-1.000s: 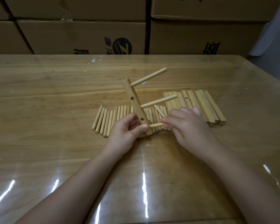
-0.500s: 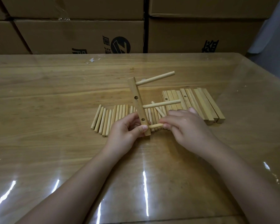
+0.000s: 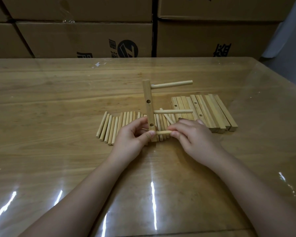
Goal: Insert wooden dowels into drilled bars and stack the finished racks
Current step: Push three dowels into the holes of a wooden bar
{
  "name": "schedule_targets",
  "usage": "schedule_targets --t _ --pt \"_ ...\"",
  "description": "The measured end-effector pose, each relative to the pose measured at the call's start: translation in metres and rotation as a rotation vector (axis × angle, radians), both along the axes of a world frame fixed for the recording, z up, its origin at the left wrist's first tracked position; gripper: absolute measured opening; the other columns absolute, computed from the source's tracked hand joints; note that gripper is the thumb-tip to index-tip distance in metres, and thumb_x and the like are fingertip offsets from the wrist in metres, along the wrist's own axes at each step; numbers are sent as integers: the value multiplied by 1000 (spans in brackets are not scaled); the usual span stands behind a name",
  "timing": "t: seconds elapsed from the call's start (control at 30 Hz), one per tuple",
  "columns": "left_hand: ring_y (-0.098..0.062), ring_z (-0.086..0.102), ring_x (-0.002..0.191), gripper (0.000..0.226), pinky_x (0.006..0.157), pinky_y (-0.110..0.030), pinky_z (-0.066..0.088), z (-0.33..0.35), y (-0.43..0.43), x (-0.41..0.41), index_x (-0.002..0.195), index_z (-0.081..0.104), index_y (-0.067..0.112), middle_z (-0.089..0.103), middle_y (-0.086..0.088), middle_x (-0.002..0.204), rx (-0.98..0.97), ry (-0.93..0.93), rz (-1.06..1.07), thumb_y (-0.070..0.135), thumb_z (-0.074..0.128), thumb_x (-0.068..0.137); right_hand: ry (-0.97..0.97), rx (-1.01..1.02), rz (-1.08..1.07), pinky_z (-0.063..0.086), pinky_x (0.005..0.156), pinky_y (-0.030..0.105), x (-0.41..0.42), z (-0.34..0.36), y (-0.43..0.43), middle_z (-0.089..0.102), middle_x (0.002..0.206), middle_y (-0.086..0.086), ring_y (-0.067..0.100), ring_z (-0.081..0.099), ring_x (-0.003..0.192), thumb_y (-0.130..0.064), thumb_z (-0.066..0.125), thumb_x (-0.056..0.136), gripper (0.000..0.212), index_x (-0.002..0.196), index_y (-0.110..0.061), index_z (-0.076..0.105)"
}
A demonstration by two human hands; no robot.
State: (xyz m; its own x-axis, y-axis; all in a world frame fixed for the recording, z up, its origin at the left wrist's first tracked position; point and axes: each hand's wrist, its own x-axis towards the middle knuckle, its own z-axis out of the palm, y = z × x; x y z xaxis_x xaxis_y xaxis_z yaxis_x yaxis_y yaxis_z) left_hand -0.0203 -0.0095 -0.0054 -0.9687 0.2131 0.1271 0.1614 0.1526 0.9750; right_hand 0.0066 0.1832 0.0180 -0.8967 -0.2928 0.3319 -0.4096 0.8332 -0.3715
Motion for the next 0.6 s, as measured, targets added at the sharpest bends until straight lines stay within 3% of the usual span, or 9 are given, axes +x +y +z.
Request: schedule_targets --t 0.13,0.2,0.27,0.33,0.43,0.6 --pt "-13 67 89 39 75 -24 54 -2 0 0 105 58 38 70 3 94 99 -34 45 10 71 81 97 -125 -26 36 84 30 2 -6 -4 55 90 -14 1 50 81 -21 58 91 22 111 -18 66" --pt "-7 69 86 36 70 -19 53 -1 0 1 107 59 34 73 6 90 140 -57 14 9 69 83 111 -281 -28 44 83 30 2 -4 -3 55 92 -16 -2 53 82 -26 56 90 25 113 -20 63" --pt "-6 69 79 34 64 -17 52 0 0 2 114 62 23 74 7 88 206 -80 -5 10 68 83 138 -450 -29 49 73 22 2 0 0 56 93 -16 2 57 81 -34 50 89 26 112 -24 59" --pt "-10 69 78 48 62 -18 53 2 -2 1 123 59 8 74 0 91 290 -118 -2 18 70 78 129 -630 -43 50 63 18 2 1 1 58 87 -14 5 58 75 -39 48 89 24 110 -30 55" --pt "-17 71 83 61 62 -20 55 3 -3 -1 126 55 1 74 -6 93 422 -170 -29 21 72 71 22 -881 -53 48 59 16 0 0 -3 63 76 -8 2 57 62 -41 51 91 16 106 -36 51" --pt "-19 72 80 63 62 -23 56 5 -4 -2 121 56 4 74 -9 89 535 -243 -94 20 80 65 -198 -827 62 50 61 19 1 -5 -11 62 74 -6 6 58 63 -48 50 82 24 100 -34 55"
